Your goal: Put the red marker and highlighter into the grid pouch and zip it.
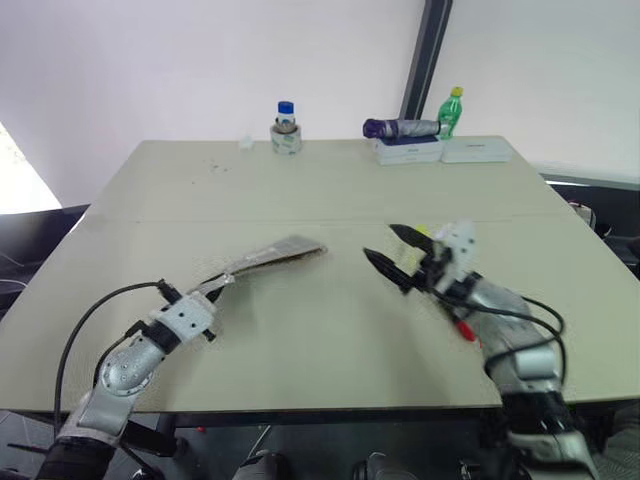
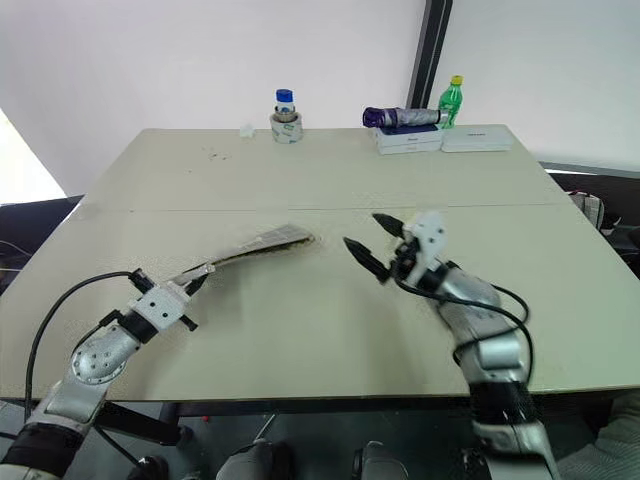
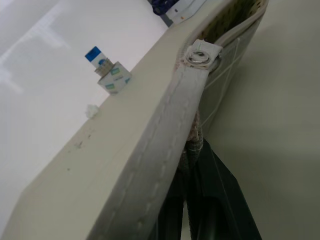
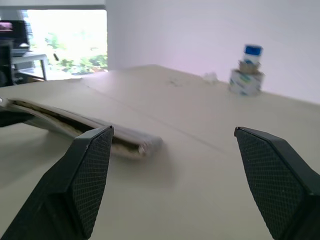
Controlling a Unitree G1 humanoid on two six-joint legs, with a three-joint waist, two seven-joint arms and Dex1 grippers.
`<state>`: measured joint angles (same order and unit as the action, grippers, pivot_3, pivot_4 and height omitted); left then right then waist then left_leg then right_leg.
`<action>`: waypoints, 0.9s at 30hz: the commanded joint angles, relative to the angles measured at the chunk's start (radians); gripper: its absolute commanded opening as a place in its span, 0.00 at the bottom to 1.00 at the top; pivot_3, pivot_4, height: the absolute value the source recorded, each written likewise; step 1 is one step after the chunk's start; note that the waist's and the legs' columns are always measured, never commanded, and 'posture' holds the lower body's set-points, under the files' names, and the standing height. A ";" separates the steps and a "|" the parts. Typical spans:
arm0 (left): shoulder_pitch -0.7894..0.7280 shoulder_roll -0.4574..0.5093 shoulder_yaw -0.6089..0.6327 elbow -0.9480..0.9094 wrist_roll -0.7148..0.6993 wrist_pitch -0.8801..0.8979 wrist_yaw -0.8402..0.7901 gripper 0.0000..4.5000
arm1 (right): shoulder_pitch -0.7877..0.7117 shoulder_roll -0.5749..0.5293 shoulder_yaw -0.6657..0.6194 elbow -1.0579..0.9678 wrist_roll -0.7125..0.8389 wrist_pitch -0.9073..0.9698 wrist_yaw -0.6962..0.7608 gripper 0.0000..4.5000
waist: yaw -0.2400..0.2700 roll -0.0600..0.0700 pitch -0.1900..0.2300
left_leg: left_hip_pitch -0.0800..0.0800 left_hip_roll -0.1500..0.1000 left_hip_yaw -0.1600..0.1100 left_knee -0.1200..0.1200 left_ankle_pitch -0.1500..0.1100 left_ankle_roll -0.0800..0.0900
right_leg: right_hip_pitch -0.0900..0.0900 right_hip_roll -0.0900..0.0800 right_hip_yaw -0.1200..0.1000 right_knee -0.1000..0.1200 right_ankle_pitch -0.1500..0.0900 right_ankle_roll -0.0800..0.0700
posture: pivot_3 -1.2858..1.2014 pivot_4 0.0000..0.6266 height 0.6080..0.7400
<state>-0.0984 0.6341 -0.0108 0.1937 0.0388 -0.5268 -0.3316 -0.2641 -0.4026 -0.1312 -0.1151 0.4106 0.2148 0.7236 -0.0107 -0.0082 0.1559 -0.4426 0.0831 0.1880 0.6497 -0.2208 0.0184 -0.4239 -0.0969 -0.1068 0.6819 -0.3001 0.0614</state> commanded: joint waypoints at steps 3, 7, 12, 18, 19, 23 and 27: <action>-0.008 -0.005 0.053 -0.018 -0.039 -0.006 -0.029 0.00 | 0.175 -0.022 -0.079 -0.202 0.011 0.019 -0.086 0.89 | -0.004 0.000 0.000 | 0.000 0.000 -0.001 0.000 0.000 0.000 | 0.000 0.000 0.000 0.000 0.000 0.000 | 0.52 0.24 1.00; -0.020 -0.009 0.043 0.007 -0.017 -0.014 -0.049 0.00 | 0.281 -0.001 -0.108 -0.302 -0.023 0.040 -0.199 0.89 | -0.005 0.000 0.000 | 0.001 0.001 -0.001 0.000 0.000 0.000 | 0.000 0.000 0.000 0.000 0.000 0.000 | 0.52 0.24 1.00; -0.035 -0.024 0.033 0.027 -0.002 -0.024 -0.056 0.00 | 0.359 0.012 -0.070 -0.371 -0.113 0.038 -0.303 0.89 | -0.003 0.000 0.000 | 0.001 0.000 -0.001 0.000 0.000 0.000 | 0.000 0.000 0.000 0.000 0.000 0.000 | 0.52 0.24 1.00; -0.049 -0.038 0.033 0.034 0.012 -0.026 -0.066 0.00 | 0.345 0.017 -0.076 -0.323 -0.113 0.024 -0.313 0.95 | -0.003 0.000 0.000 | 0.001 0.000 -0.002 0.000 0.000 0.000 | 0.000 0.000 0.000 0.000 0.000 0.000 | 0.52 0.24 1.00; -0.050 -0.038 0.035 0.036 0.015 -0.028 -0.066 0.00 | 0.340 0.011 -0.069 -0.317 -0.118 0.024 -0.307 0.95 | -0.003 0.000 0.000 | 0.001 0.000 -0.002 0.000 0.000 0.000 | 0.000 0.000 0.000 0.000 0.000 0.000 | 0.52 0.24 1.00; -0.047 -0.040 0.040 0.032 0.019 -0.029 -0.065 0.00 | 0.296 0.009 -0.038 -0.299 -0.158 0.083 -0.347 0.95 | -0.004 0.000 0.000 | 0.001 0.000 -0.002 0.000 0.000 0.000 | 0.000 0.000 0.000 0.000 0.000 0.000 | 0.52 0.24 1.00; -0.037 -0.045 0.038 0.025 0.026 -0.029 -0.063 0.00 | 0.134 0.057 -0.010 -0.247 -0.188 0.220 -0.461 0.95 | -0.009 0.000 0.000 | 0.001 0.000 -0.002 0.000 0.000 0.000 | 0.000 0.000 0.000 0.000 0.000 0.000 | 0.52 0.24 1.00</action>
<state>-0.1305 0.5900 0.0161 0.2357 0.0604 -0.5378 -0.4004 -0.0673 -0.3591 -0.1442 -0.3612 0.2354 0.3940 0.3148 -0.0193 -0.0081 0.1559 -0.4421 0.0833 0.1868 0.6499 -0.2207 0.0182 -0.4248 -0.0965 -0.1062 0.6819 -0.2999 0.0608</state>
